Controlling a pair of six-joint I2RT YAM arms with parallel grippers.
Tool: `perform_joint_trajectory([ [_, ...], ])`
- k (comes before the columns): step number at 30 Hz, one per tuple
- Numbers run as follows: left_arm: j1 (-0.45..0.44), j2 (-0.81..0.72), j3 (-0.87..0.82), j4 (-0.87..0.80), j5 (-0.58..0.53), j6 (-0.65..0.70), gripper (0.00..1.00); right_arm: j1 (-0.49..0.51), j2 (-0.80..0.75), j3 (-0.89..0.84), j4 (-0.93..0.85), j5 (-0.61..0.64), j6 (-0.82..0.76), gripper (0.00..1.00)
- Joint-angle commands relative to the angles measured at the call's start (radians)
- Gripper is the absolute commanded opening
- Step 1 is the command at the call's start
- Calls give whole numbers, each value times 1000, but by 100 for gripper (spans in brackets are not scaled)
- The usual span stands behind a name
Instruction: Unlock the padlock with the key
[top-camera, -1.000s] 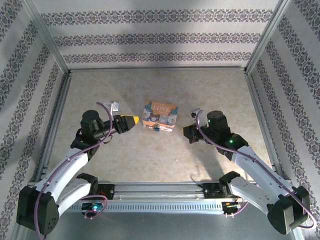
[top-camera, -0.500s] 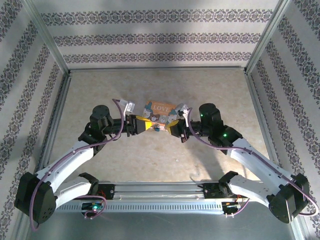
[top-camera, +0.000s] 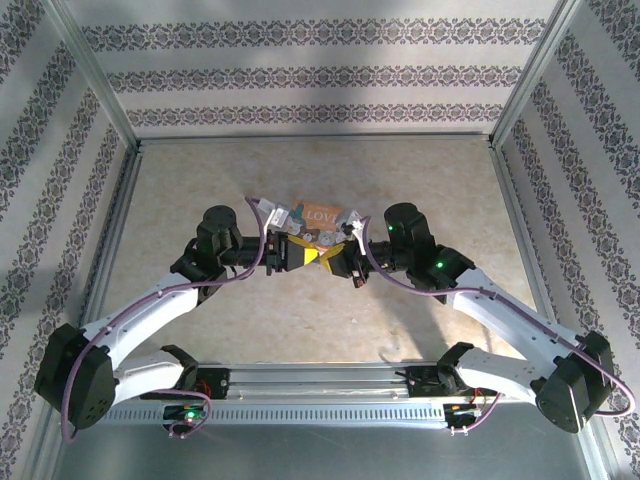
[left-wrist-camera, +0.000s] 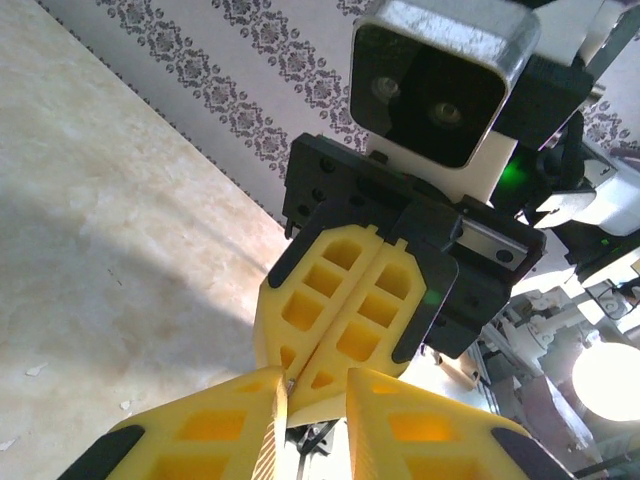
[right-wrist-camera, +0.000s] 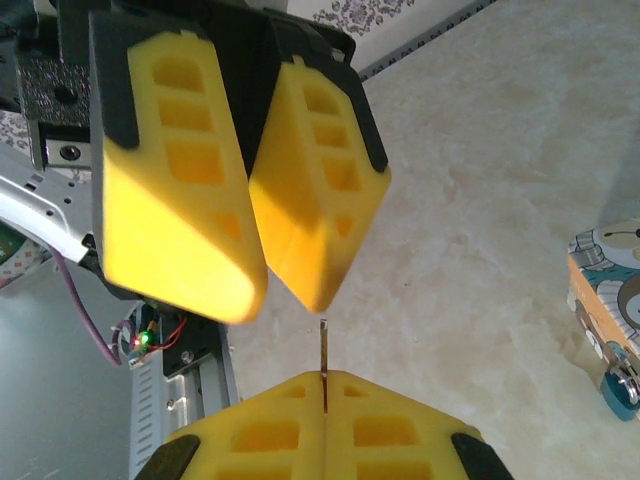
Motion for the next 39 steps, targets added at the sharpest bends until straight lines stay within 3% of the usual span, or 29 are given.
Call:
perform_joint_trajectory([
  [1,-19,1,44,-25,11,58,23,14,9,35,-3,-31,-17,0],
  [11,-29,17,56,-51,-5,81,23,32,21,49,0,-35,-14,0],
  [18,-35,9,50,-46,-14,89,1,34,24,51,-3,-25,-12,0],
  [22,-35,-19,32,-12,-37,80,0,18,4,28,15,-8,7,0],
  [32,-36,-103,-47,130,-267,0,0,-83,-111,-116,288,-35,244,45],
  [35,-35,-102,-56,153,-302,-18,0,-75,-100,-132,351,-35,312,52],
  [39,-35,-100,-49,146,-305,-16,0,-49,-72,-146,440,-33,384,54],
])
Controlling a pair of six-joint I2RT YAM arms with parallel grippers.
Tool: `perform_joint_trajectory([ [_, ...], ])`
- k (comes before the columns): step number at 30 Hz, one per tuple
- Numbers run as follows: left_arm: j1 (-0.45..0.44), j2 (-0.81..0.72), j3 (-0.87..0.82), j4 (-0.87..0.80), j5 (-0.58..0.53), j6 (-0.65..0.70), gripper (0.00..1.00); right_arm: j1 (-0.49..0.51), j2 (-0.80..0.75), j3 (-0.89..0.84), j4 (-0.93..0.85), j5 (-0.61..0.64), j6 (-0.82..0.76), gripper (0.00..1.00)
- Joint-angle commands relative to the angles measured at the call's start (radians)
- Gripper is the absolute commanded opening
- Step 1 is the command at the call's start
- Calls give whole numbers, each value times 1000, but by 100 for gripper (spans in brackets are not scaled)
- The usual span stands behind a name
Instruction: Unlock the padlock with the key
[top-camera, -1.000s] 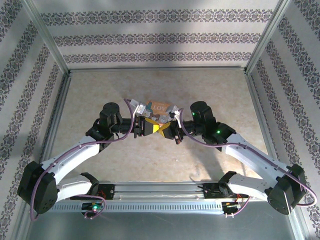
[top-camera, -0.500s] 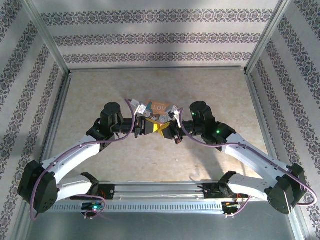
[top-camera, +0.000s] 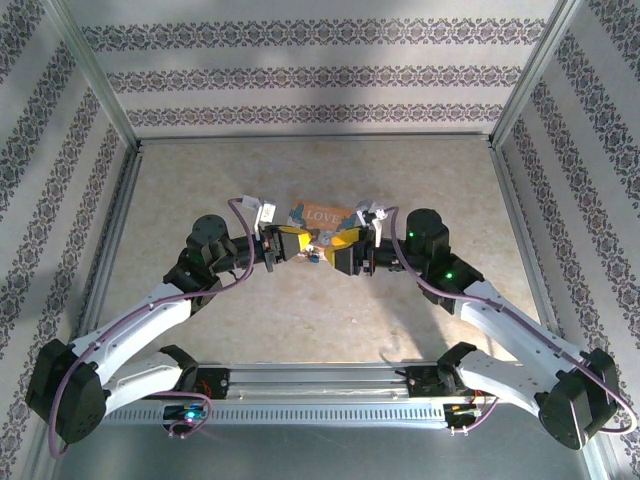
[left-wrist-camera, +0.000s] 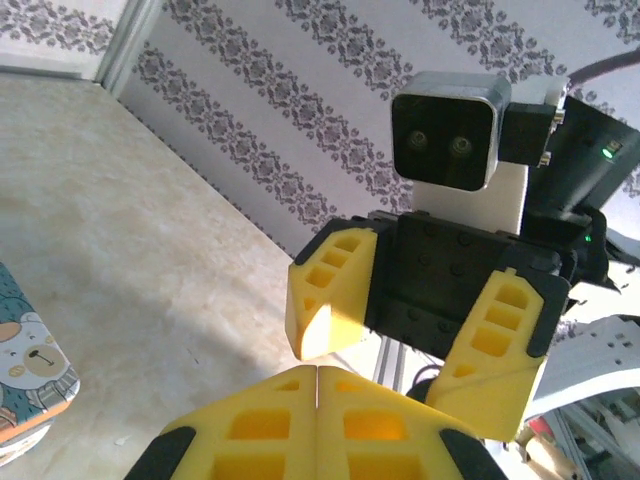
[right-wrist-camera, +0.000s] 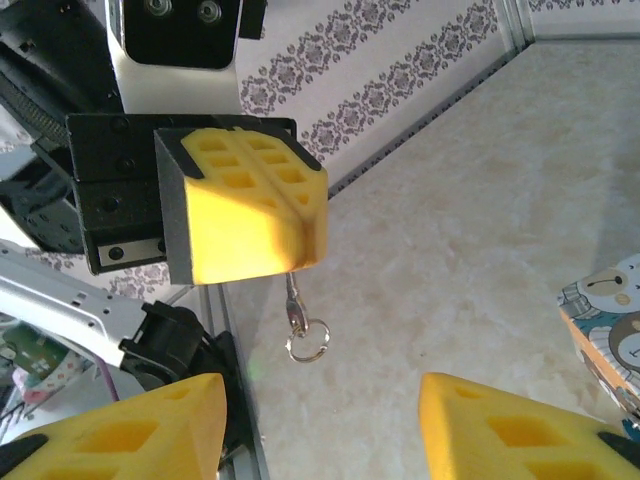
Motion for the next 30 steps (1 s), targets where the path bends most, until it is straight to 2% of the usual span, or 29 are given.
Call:
perform_joint_trajectory([
  [1,-13,-6,3,64,-28,-17,0,29,27,-13,145,-9,99,55],
  [13,-13,-8,0,72,-27,-19,0,85,133,30,222,-14,136,52],
  [24,-13,-9,-2,66,-36,-15,0,105,167,41,248,-13,147,38],
  [30,-13,-12,-3,65,-38,-13,0,105,173,47,246,-12,148,26],
])
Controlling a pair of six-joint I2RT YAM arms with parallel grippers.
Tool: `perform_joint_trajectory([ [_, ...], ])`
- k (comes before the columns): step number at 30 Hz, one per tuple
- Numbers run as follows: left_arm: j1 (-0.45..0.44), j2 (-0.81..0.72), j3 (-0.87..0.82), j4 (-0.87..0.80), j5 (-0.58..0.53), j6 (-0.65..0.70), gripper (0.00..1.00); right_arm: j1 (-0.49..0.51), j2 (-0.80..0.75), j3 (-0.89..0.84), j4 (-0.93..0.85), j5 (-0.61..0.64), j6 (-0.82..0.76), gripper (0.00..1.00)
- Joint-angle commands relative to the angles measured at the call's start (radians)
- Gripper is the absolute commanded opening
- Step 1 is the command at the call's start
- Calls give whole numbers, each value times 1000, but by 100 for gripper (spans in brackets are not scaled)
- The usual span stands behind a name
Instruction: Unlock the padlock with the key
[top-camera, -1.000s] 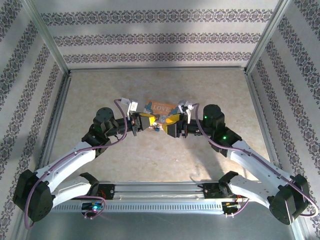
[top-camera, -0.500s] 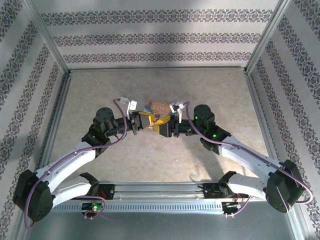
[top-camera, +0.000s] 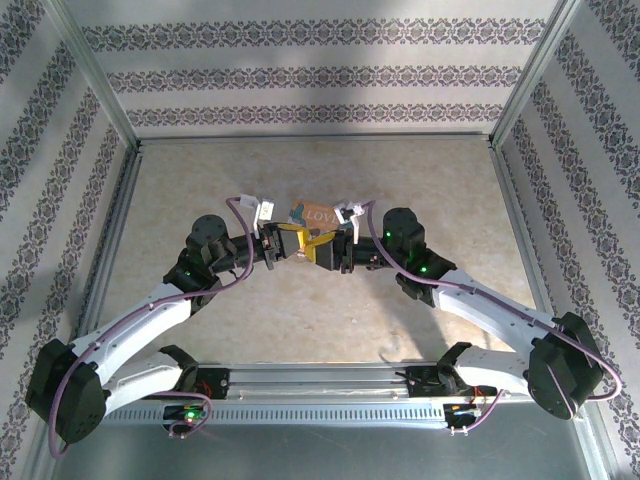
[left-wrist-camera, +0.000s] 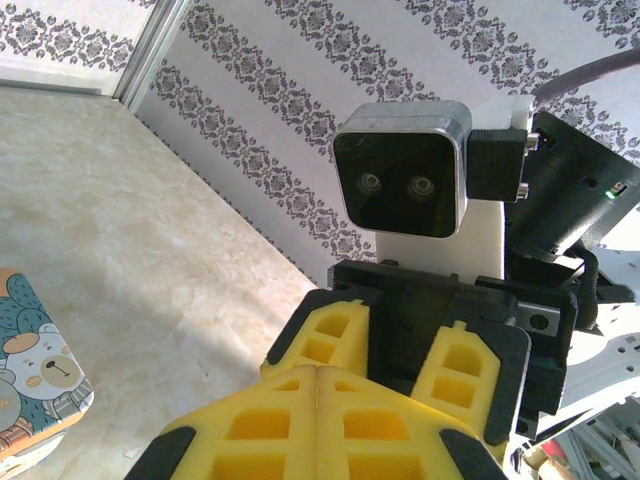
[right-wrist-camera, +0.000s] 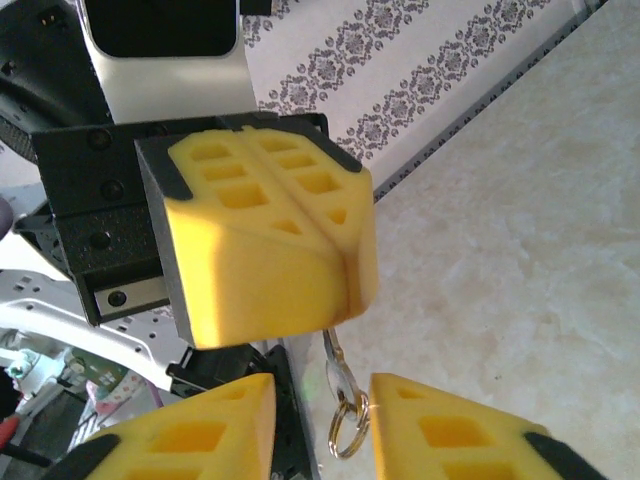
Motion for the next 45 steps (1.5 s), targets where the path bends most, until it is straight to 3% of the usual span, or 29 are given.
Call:
perform_joint_trajectory([
  [1,-13,-12,-4,57,-8,-5,0,13,4,29,39,-10,-2,24],
  [10,-13,-17,-6,61,-21,-7,0,14,4,16,19,-8,-10,8],
  [20,-13,-34,-13,57,-43,-1,0,8,-29,1,-42,16,-41,0],
  [21,-13,-38,-14,56,-49,1,2,7,-34,2,-59,21,-50,0],
  [23,-13,-52,-19,47,-69,8,19,2,-47,6,-112,34,-82,0],
  [26,-10,-90,-27,-3,-115,36,35,-5,-67,21,-226,57,-150,0],
  [33,-10,-203,-45,-286,-289,182,55,-61,-63,83,-542,103,-330,0],
  [38,-10,-218,-105,-398,-360,234,60,-147,-1,117,-628,106,-389,0],
  [45,-10,-69,-155,-383,-309,254,67,-221,209,204,-594,34,-388,0],
])
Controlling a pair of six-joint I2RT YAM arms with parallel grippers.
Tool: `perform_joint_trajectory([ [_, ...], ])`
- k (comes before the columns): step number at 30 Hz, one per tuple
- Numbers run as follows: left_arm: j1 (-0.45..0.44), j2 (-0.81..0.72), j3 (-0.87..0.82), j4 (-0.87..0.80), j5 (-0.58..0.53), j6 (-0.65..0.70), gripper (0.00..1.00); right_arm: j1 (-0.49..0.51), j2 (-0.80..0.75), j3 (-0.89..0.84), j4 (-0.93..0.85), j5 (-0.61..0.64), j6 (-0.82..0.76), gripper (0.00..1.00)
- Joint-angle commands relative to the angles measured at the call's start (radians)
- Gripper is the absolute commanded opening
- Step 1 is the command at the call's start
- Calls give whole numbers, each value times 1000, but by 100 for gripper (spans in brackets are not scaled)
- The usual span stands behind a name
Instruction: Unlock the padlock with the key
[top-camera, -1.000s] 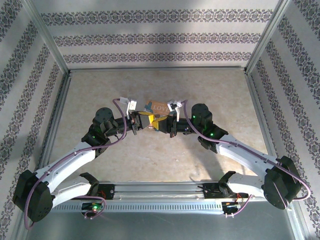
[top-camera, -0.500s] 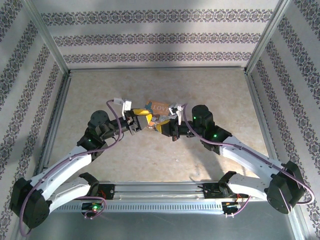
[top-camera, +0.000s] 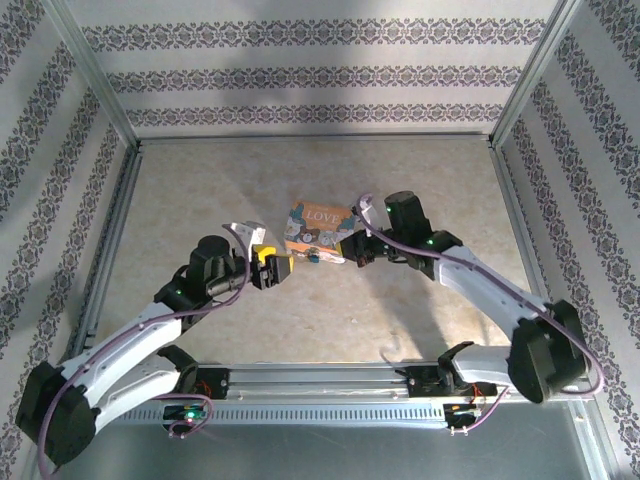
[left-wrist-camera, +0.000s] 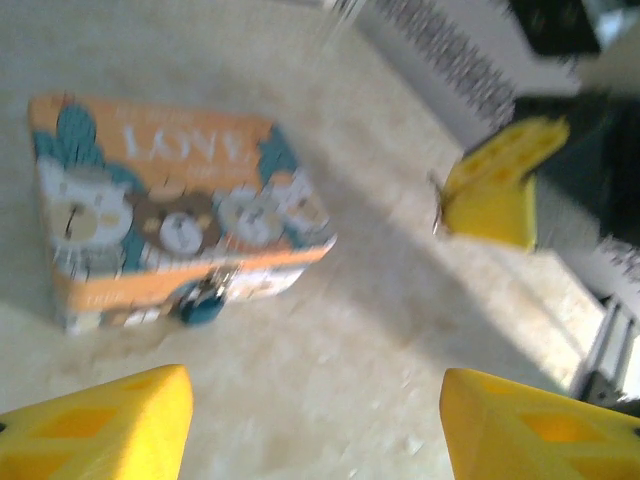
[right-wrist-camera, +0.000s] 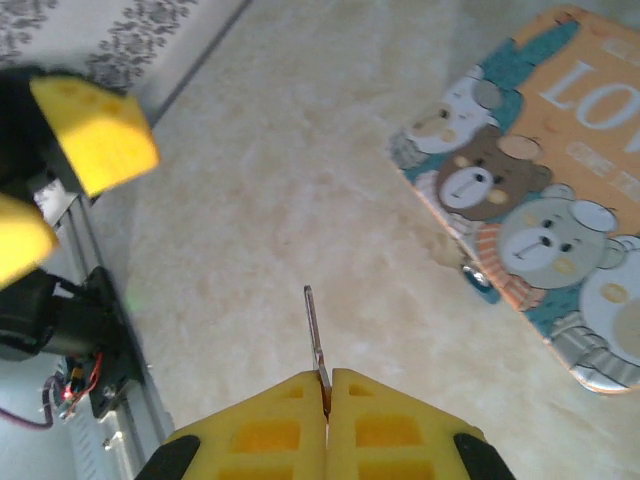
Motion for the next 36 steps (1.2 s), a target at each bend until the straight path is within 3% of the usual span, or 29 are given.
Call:
perform_joint_trajectory([
  [1,-9,76,-8,-8,18,46,68,-13,93,74,-10,-48,-36,0],
  [8,-8,290,2,165,107,29,73,-41,284,122,164,-107,50,0],
  [18,-1,564,57,400,136,3,80,-58,414,138,211,-34,89,0],
  [25,38,697,127,440,121,29,84,-58,437,122,191,27,119,0],
  [36,104,776,243,420,155,90,84,-12,439,65,216,74,171,0],
])
